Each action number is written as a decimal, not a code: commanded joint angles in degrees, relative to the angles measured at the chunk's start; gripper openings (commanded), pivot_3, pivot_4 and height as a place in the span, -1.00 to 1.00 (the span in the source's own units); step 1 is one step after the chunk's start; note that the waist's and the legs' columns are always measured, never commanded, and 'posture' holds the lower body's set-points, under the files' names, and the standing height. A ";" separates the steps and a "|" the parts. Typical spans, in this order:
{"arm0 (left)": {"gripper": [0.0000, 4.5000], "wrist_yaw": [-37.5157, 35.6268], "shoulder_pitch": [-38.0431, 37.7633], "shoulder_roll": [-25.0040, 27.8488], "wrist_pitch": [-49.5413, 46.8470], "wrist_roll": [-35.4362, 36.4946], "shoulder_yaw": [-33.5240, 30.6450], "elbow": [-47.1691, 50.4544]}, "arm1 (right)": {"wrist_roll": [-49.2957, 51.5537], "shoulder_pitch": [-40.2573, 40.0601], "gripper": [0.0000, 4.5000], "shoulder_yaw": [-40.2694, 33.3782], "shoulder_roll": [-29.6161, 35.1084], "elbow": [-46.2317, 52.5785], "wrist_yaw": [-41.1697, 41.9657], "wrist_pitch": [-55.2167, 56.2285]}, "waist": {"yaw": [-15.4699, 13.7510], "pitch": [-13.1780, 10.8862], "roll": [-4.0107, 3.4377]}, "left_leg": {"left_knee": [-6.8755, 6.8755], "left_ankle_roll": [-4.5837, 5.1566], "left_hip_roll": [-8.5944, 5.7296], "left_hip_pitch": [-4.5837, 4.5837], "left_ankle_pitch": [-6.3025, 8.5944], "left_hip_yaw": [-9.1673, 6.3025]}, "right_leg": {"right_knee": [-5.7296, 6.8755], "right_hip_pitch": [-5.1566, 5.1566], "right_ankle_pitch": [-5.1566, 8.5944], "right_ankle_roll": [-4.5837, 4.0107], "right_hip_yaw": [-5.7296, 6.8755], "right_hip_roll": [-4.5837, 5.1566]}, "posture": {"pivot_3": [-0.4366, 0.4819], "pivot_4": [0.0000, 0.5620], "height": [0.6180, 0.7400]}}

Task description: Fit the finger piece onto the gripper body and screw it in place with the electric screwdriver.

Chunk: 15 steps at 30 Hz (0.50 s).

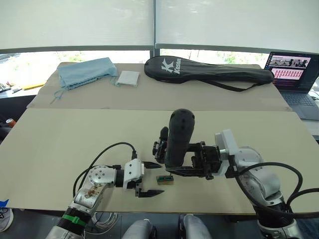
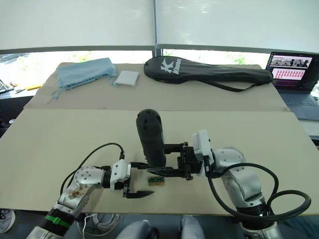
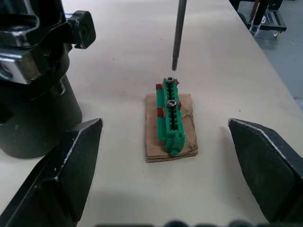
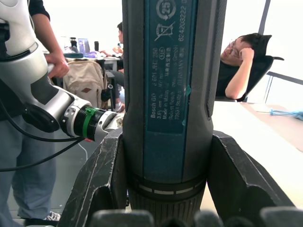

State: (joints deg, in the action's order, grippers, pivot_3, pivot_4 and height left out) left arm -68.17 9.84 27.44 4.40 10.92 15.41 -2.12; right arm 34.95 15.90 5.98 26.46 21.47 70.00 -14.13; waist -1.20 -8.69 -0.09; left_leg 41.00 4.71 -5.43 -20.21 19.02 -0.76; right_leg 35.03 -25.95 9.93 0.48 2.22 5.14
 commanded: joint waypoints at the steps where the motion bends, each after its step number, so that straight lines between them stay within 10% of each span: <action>1: 1.00 -0.17 -1.50 -0.77 -1.50 -1.02 3.37 -0.72 | 0.66 0.36 -0.15 -0.77 -0.12 1.16 0.34 2.63 | -0.01 0.00 0.00 | 0.00 0.00 0.00 0.00 0.00 0.00 | 0.00 0.00 0.00 0.00 0.00 0.00 | -0.05 -0.47 1.00; 15: 1.00 -0.18 -0.84 -1.08 -2.45 -1.29 4.07 -0.30 | 1.32 0.25 -0.15 -1.47 1.21 1.04 0.52 2.78 | -0.13 0.01 0.00 | 0.00 0.01 0.00 0.00 0.00 0.00 | -0.02 0.01 0.00 0.00 0.00 0.00 | -0.05 -0.47 1.00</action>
State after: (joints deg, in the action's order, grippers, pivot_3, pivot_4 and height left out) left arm -68.18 10.23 27.24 3.13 10.87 15.92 -1.80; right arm 34.64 15.77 5.97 27.65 20.64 70.30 -12.93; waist -1.33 -8.69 -0.10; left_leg 41.00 4.71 -5.43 -20.20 19.02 -0.76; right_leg 35.01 -25.94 9.93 0.48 2.22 5.14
